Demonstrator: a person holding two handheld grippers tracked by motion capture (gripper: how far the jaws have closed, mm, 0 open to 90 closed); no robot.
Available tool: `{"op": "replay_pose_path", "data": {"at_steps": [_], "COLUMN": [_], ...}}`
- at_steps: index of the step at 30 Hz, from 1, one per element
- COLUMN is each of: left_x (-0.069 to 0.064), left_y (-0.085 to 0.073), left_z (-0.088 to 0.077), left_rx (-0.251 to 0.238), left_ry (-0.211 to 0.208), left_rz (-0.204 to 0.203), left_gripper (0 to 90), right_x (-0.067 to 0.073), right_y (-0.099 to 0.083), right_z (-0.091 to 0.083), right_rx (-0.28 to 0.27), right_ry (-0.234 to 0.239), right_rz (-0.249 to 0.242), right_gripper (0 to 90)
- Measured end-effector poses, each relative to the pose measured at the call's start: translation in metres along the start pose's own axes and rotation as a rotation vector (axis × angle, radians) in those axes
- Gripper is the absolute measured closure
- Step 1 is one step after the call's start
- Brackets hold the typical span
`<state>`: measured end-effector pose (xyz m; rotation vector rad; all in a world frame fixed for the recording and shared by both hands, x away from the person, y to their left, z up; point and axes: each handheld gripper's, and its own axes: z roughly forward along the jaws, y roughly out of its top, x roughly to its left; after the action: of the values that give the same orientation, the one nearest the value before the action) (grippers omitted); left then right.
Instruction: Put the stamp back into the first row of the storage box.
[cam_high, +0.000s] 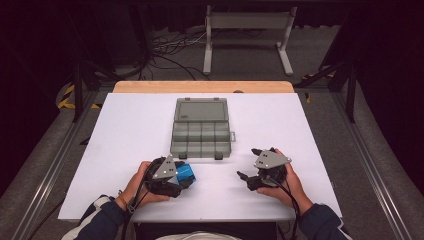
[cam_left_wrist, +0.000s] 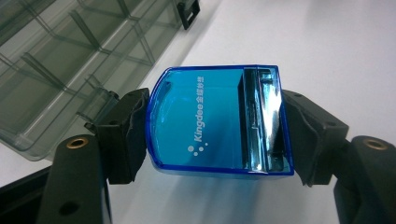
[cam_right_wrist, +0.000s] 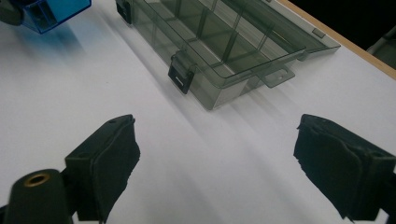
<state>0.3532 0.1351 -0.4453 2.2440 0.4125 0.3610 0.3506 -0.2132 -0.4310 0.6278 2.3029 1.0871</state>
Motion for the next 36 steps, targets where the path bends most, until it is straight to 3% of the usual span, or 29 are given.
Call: {"op": "replay_pose_path", "data": {"at_steps": [13,36], "left_x": [0.007,0.015], "left_y": [0.0,0.0], "left_z": [-0.007,-0.017], "left_rx": [-0.031,-0.068], "left_ry": [0.058,0.117], "left_rz": [-0.019,-0.052], "left_gripper": [30.9,30.9], "right_x": [0.0,0.0], "right_y": [0.0,0.001], "right_z": [0.0,-0.001], "right_rx": [-0.004,-0.01], "right_ry": [-0.001,-0.002], "right_rz": [0.003,0.003], "right_gripper": [13.2,13.2]}}
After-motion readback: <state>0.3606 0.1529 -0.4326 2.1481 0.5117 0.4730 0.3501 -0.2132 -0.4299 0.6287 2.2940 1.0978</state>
